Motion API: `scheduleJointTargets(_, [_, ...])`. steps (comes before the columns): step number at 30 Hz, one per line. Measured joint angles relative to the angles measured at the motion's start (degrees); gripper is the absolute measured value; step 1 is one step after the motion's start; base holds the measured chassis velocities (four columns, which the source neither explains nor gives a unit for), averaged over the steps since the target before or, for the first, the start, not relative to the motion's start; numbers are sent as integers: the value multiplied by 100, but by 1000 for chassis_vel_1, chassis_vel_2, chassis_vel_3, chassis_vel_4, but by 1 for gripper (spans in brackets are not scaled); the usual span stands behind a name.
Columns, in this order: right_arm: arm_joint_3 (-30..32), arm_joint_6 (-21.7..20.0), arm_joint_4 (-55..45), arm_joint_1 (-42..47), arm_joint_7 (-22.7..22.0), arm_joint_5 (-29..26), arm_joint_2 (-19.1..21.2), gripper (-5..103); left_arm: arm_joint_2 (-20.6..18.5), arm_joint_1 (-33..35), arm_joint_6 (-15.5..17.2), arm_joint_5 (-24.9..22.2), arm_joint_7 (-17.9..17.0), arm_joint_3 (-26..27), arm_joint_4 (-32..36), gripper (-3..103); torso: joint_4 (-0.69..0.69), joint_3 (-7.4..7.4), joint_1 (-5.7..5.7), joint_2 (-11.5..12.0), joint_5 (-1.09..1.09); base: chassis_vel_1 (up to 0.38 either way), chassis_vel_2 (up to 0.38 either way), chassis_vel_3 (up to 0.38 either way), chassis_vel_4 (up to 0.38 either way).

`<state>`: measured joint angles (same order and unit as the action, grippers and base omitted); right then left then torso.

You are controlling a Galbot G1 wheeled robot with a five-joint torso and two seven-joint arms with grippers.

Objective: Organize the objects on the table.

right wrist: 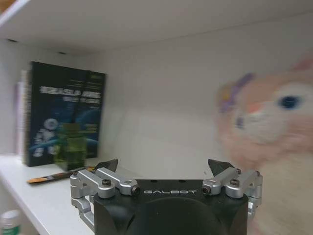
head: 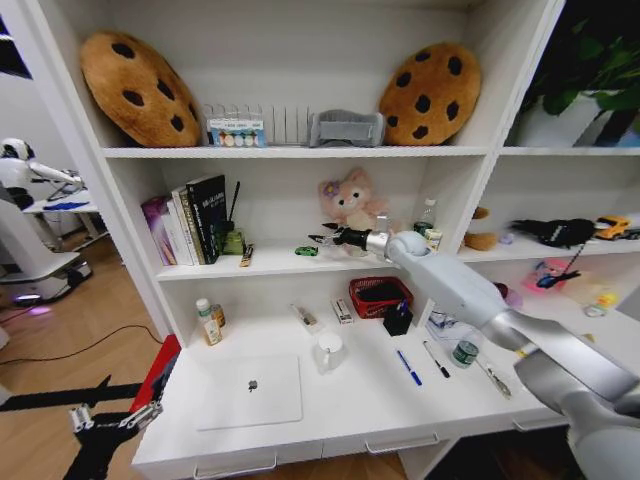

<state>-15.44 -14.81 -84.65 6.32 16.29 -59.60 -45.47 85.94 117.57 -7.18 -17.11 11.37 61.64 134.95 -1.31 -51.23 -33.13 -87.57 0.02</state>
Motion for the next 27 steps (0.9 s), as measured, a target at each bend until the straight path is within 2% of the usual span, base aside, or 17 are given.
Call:
scheduleJointTargets(1, [0,0,0,0,0,0,0,100,0,0,0,0,0,0,0,100,0,0,0,0,0,0,0,0,0])
scheduleJointTargets(3, [816,-91,-1247,938,-924,-147,855,100,0,1,0,0,0,1,0,100,-3,1,0,-1,-2,0,0,0,0])
scheduleJointTargets(4, [816,-91,-1247,938,-924,-147,855,100,0,1,0,0,0,1,0,100,-3,1,0,-1,-2,0,0,0,0])
scheduleJointTargets(6, [1805,-73,-2137,2179,-1596,-234,1393,100,0,1,0,0,-1,1,1,100,-7,1,3,-2,2,0,0,0,0])
scheduleJointTargets(7, [1805,-73,-2137,2179,-1596,-234,1393,100,0,1,0,0,-1,1,1,100,-7,1,3,-2,2,0,0,0,0])
scheduleJointTargets(9, [3316,90,-2912,3754,-2083,-269,1503,100,0,0,0,0,0,1,1,100,0,2,2,-2,-2,0,0,0,0])
scheduleJointTargets(10, [3316,90,-2912,3754,-2083,-269,1503,100,0,0,0,0,0,1,1,100,0,2,2,-2,-2,0,0,0,0])
scheduleJointTargets(12, [4967,295,-3512,5402,-2131,84,1114,100,0,0,0,0,0,1,1,100,3,1,2,-2,-3,0,0,0,0])
scheduleJointTargets(13, [4967,295,-3512,5402,-2131,84,1114,100,0,0,0,0,0,1,1,100,3,1,2,-2,-3,0,0,0,0])
scheduleJointTargets(14, [5904,378,-3792,6363,-2080,307,706,100,0,1,0,0,0,1,1,100,3,1,1,-1,0,0,0,0,0])
scheduleJointTargets(17, [7219,1068,-3949,8328,-1435,1413,-376,100,-1,0,0,0,-1,1,0,100,-5,1,2,-2,2,0,0,0,0])
scheduleJointTargets(19, [7385,1327,-3925,8692,-1219,1759,-655,100,0,0,-2,0,-1,1,1,100,-4,1,2,-2,0,0,0,0,0])
scheduleJointTargets(21, [7565,1884,-3945,9475,-943,2431,-1673,100,1,0,-2,0,-2,2,1,100,-3,1,2,-2,-3,0,0,0,0])
scheduleJointTargets(22, [7565,1884,-3945,9475,-943,2431,-1673,100,1,0,-2,0,-2,2,1,100,-3,1,2,-2,-3,0,0,0,0])
scheduleJointTargets(23, [7551,2043,-4019,9699,-926,2610,-2212,100,-1,0,-2,0,0,0,1,100,-2,1,2,-2,0,0,0,0,0])
scheduleJointTargets(24, [7551,2043,-4019,9699,-926,2610,-2212,100,-1,0,-2,0,0,0,1,100,-2,1,2,-2,0,0,0,0,0])
scheduleJointTargets(27, [7460,2319,-4071,9960,-906,2905,-2840,100,1,0,-2,0,-2,1,1,100,-1,1,2,-2,-5,0,0,0,0])
